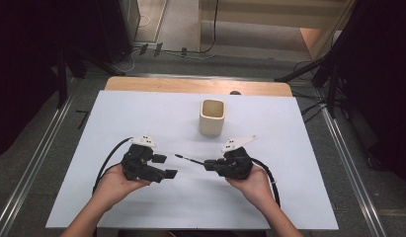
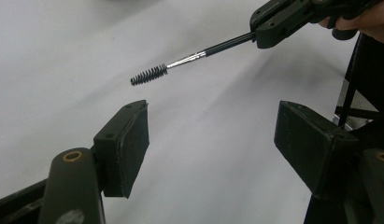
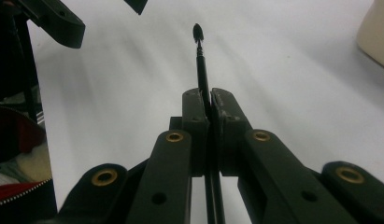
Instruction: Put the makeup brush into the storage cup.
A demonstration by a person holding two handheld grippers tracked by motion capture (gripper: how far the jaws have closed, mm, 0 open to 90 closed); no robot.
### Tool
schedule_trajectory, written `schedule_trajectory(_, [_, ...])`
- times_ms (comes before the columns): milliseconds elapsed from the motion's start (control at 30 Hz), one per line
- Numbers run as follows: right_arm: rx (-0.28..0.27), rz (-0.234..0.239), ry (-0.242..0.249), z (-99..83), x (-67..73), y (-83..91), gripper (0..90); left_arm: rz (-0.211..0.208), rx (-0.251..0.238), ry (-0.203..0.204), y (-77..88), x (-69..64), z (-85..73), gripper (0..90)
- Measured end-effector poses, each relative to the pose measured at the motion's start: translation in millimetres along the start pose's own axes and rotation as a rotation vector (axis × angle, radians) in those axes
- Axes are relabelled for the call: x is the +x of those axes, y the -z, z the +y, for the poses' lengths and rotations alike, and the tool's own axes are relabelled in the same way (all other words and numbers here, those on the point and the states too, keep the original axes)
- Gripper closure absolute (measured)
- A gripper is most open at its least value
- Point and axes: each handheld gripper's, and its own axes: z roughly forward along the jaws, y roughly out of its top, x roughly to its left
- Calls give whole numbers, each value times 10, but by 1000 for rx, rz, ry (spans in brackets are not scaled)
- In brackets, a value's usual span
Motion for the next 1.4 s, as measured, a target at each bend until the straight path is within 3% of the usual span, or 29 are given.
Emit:
schedule_trajectory(100, [-6,-1,-39,-11,15,-1,863,-2,-21,-8,12,-5,-15,269])
schedule_trajectory(200, [-25,-19,-80,-19,36,12,863,-15,-53,15,17,11,-18,269])
schedule_trajectory(367, [-62,-64,-97,40,119,-6,863,-25,-70,37,-2,56,6,270])
schedule_trajectory(500, [-89,-108,-99,79,200,-26,863,-15,-77,31,10,68,-7,270])
schedule_trajectory(733, [-134,-123,-135,89,251,-32,863,-7,-81,46,8,85,5,270])
schedule_trajectory(867, [-204,-132,-160,65,326,-47,862,-6,-95,46,1,74,14,270])
schedule_trajectory(1133, [-264,-151,-156,36,414,-137,863,-21,-119,63,-1,64,42,270])
schedule_trajectory(1300, [-317,-160,-169,-43,448,-191,863,-42,-143,109,-1,79,61,271])
schedule_trajectory(1400, [-341,-158,-194,-103,464,-231,863,-24,-138,123,-10,69,77,271])
